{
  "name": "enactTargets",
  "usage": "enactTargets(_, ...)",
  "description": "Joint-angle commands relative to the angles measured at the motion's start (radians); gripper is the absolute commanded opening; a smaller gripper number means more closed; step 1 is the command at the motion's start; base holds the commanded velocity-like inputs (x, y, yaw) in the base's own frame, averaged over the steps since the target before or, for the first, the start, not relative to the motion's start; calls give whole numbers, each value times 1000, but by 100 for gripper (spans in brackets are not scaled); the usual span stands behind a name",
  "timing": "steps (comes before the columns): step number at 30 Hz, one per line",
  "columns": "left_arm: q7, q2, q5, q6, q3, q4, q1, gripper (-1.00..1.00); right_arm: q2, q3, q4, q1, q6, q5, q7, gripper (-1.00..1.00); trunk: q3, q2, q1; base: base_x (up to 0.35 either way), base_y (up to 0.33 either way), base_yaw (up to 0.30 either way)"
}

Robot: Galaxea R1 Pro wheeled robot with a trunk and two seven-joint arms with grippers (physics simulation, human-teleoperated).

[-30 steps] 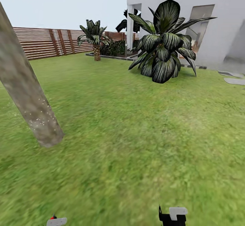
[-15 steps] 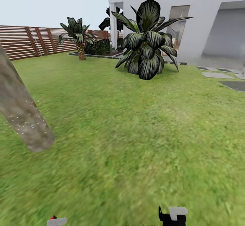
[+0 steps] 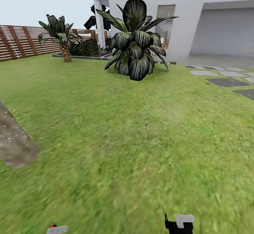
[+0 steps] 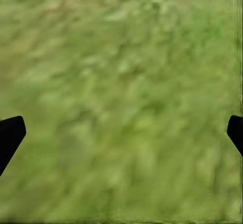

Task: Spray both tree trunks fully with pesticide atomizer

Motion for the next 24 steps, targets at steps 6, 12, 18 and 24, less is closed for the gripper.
enactTargets(6,-5,6,70,-2,25,1,0,-100,0,-8,1,-1,-2,11,-4,100,-5,0,0,0,0,-272)
enactTargets(12,-2,-1,78,-12,24,2,0,-100,1,-8,1,-1,-2,11,-4,100,-8,0,0,0,0,-281)
enactTargets(18,-2,-5,76,-15,23,6,1,-100,2,-8,1,-1,-3,11,-3,100,-8,0,0,0,0,-297)
enactTargets(24,-2,-5,70,-16,22,7,1,-100,2,-8,1,-1,-2,11,-3,100,-8,0,0,0,-212,-300)
